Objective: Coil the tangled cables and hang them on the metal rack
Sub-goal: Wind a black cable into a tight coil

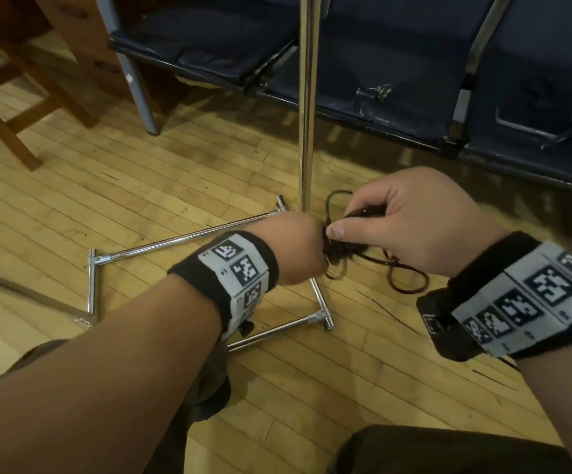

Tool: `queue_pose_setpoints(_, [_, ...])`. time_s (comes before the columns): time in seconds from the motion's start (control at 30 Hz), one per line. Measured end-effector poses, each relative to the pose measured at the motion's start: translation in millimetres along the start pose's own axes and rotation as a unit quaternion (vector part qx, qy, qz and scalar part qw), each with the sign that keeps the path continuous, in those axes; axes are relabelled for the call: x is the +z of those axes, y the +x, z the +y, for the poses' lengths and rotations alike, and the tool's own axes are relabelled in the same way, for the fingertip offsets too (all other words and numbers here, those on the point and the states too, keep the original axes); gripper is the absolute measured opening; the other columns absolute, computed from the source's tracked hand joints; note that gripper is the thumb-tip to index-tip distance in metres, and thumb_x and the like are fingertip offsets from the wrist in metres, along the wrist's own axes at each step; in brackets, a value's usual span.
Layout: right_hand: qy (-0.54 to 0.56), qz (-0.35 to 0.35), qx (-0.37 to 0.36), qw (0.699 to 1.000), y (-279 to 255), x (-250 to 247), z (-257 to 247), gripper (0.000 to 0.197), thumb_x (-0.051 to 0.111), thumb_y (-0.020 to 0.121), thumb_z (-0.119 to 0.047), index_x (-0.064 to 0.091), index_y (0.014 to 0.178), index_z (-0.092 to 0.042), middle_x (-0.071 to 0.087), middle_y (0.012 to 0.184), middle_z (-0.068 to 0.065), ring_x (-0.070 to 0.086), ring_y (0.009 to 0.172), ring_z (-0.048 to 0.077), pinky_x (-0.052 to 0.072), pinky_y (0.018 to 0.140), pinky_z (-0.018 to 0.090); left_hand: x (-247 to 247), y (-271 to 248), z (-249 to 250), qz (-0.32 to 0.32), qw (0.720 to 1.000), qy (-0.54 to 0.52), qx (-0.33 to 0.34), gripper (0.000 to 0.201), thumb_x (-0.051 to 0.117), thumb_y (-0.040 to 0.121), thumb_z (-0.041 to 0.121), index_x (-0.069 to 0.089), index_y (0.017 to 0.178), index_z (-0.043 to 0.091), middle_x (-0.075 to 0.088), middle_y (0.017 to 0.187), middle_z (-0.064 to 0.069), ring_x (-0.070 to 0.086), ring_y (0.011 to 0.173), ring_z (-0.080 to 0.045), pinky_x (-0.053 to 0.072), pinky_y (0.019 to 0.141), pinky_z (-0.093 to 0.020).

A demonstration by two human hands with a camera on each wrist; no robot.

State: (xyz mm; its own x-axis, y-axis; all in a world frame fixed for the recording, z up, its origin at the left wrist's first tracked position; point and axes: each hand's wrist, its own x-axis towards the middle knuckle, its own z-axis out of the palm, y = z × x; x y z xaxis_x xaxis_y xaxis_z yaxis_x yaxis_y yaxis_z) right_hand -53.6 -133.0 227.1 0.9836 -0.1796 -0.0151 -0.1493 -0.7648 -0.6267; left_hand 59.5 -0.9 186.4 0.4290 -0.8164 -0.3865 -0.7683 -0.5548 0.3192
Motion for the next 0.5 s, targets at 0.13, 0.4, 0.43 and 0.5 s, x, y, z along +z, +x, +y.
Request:
queue_pose_setpoints(0.13, [0.182, 0.026, 0.044, 0.982, -2, -4, 19, 0.041, 0.077, 0.068, -0.057, 0.074, 0.074, -0.017, 0.071, 0.071, 0.003, 0.067, 0.067, 0.022, 0.057, 0.067, 0.036, -3, -12, 7, -0.007, 0.995, -0.009, 0.098, 0.022, 0.065, 0.099, 0.029, 0.050, 0.084, 0.036, 0.063, 0.079, 0.007, 0.061, 0.071, -0.009, 0.048, 0.062, -0.025])
queue_pose_setpoints(0.4, [0.399, -0.037, 0.157, 0.903, -3, 14, 40, 0.035, 0.050, 0.105, -0.038, 0.065, 0.096, -0.007, 0.053, 0.070, 0.006, 0.040, 0.055, 0.018, 0.038, 0.054, 0.034, -15, -20, -5, 0.082, 0.958, -0.243, 0.124, 0.018, 0.081, 0.088, 0.022, 0.066, 0.089, 0.031, 0.070, 0.074, 0.009, 0.065, 0.068, 0.004, 0.049, 0.058, -0.009])
queue_pose_setpoints(0.43, [0.374, -0.036, 0.161, 0.913, -2, 15, 40, 0.038, 0.046, 0.107, -0.038, 0.063, 0.097, -0.005, 0.049, 0.068, 0.007, 0.038, 0.053, 0.016, 0.038, 0.053, 0.033, -16, -18, -8, 0.096, 0.947, -0.283, 0.121, 0.016, 0.081, 0.089, 0.021, 0.067, 0.091, 0.029, 0.069, 0.071, 0.011, 0.065, 0.062, 0.002, 0.048, 0.055, -0.010])
queue_pose_setpoints(0.5, [0.316, -0.038, 0.161, 0.934, -1, 17, 36, 0.052, 0.040, 0.107, -0.049, 0.061, 0.090, -0.004, 0.039, 0.061, 0.006, 0.035, 0.049, 0.015, 0.042, 0.050, 0.030, -19, -14, -13, 0.102, 0.909, -0.390, 0.107, 0.015, 0.079, 0.090, 0.015, 0.068, 0.087, 0.025, 0.063, 0.060, 0.010, 0.056, 0.049, -0.003, 0.044, 0.047, -0.017])
